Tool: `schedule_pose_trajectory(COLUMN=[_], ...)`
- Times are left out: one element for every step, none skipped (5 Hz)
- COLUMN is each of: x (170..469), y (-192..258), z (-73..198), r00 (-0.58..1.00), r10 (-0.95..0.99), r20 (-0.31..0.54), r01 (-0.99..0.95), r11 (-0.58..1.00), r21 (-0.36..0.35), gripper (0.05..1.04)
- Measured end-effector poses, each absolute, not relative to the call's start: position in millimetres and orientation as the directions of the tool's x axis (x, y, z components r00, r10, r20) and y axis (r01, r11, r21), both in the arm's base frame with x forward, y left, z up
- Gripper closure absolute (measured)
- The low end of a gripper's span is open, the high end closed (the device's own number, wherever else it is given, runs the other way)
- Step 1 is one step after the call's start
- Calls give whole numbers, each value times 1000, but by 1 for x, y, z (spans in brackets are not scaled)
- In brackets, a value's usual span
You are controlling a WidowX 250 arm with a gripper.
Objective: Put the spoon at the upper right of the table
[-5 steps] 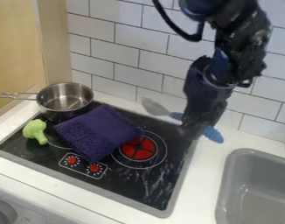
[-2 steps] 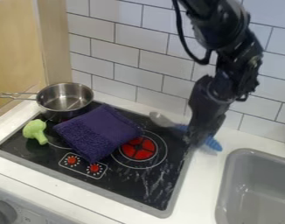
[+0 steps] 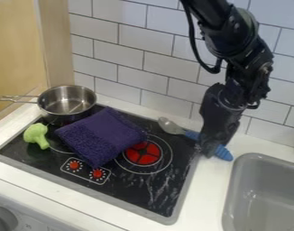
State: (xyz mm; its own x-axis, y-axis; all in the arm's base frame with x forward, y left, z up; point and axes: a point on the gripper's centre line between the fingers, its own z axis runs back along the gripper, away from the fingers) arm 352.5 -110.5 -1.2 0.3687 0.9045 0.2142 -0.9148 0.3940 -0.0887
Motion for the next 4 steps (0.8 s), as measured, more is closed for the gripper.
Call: schedule_pose_trajectory(x=[351, 352, 348, 342], y=[-109, -109, -107, -101], z=[0, 0, 3, 25], r00=[360, 359, 363, 353], r10=[906, 907, 904, 900], r20=[222, 222, 225, 254], r01=[-920, -921, -918, -912], r11=[384, 383, 388, 392], r21=[-74, -77, -80, -120], gripper=[86, 83, 83, 83])
